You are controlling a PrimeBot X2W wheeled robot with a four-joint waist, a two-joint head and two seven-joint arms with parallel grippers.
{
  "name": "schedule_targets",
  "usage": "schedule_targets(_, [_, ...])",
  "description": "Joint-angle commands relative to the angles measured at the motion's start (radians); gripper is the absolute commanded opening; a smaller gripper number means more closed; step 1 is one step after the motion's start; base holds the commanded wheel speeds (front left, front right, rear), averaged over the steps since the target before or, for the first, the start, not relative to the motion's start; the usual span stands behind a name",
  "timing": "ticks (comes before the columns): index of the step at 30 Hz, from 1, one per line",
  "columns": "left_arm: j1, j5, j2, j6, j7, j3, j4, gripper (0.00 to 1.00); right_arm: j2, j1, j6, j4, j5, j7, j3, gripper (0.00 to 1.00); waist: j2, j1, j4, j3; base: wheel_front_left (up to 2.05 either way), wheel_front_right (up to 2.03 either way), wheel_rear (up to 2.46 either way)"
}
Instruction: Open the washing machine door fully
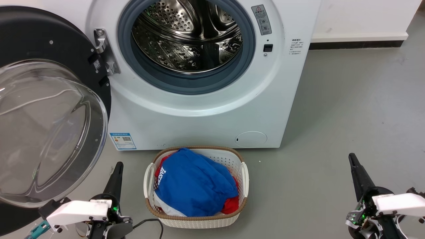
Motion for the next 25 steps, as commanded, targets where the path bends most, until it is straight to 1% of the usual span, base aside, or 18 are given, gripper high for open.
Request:
schedule_targets(1, [-0.018, -0.013, -0.003, -0.006, 0.004, 0.008, -0.001, 0.00, -0.001, -0.016, 0.000, 0.000, 0.017, 0.003, -0.003, 0.00, 0.0000, 0.0000, 0.000, 0.000, 0.00, 0.00, 0.00])
schedule_targets(19, [-0.021, -0.111, -0.023, -0.029, 0.034, 0.044, 0.002, 0.00, 0.004, -0.034, 0.000, 0.022, 0.142, 0.019, -0.017, 0.00, 0.0000, 0.0000, 0.005, 0.005, 0.00, 0.00, 0.00])
schedule_targets(25, [-0.020, -0.107, -0.023, -0.028, 0.033, 0.042, 0.002, 0.00, 0.006, -0.034, 0.000, 0.021, 0.134, 0.022, -0.020, 0.00, 0.0000, 0.0000, 0.005, 0.005, 0.00, 0.00, 0.00])
